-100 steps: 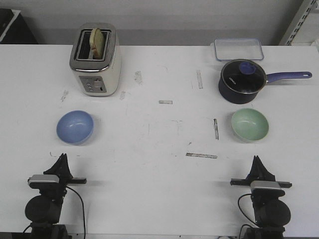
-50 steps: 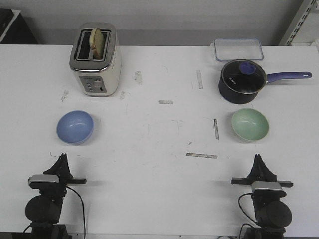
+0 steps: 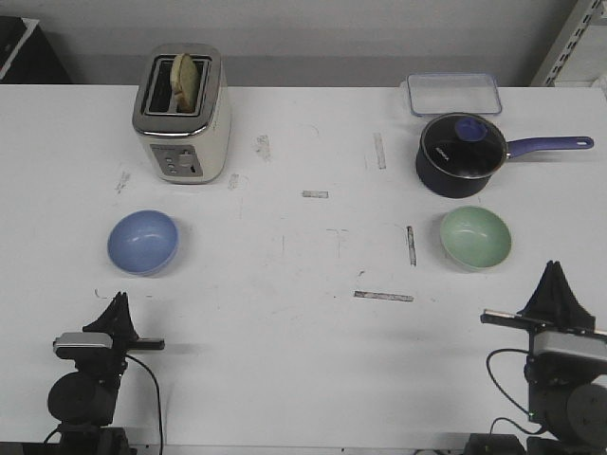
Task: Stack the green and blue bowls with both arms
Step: 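Reach the right gripper to the pale green bowl and grasp its rim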
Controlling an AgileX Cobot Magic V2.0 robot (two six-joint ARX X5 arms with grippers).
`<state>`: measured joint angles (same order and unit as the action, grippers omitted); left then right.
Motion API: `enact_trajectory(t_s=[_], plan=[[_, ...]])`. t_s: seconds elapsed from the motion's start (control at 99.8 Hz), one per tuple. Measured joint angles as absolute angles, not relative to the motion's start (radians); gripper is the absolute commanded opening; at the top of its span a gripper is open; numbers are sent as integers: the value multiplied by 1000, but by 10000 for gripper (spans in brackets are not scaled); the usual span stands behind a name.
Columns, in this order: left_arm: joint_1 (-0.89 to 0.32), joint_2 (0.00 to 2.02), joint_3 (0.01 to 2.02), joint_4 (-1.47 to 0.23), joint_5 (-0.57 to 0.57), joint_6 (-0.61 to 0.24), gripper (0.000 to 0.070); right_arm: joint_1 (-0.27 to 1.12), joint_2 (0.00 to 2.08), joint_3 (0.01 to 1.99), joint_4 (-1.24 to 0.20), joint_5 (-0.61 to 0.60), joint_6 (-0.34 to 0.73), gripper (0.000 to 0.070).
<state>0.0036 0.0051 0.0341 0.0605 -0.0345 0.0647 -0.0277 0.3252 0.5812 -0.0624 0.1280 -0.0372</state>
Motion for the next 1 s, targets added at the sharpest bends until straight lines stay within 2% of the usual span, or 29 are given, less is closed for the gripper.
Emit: enact_trajectory(t_s=[0.261, 0.371, 0.491, 0.621, 0.802, 1.002], plan=[[4, 5, 34, 60, -35, 65, 2, -28, 796, 1101, -468, 67, -37, 33], [4, 5, 34, 60, -35, 65, 2, -45, 971, 1248, -608, 13, -46, 165], [4, 5, 34, 60, -35, 65, 2, -75, 1123, 1302, -671, -28, -75, 347], [4, 5, 34, 60, -35, 65, 2, -130, 1233, 1302, -708, -43, -127, 427], [4, 5, 34, 60, -35, 65, 2, -237, 1382, 1303, -775, -155, -184, 431], [4, 5, 34, 60, -35, 65, 2, -303, 1551, 1303, -765, -165, -203, 430]])
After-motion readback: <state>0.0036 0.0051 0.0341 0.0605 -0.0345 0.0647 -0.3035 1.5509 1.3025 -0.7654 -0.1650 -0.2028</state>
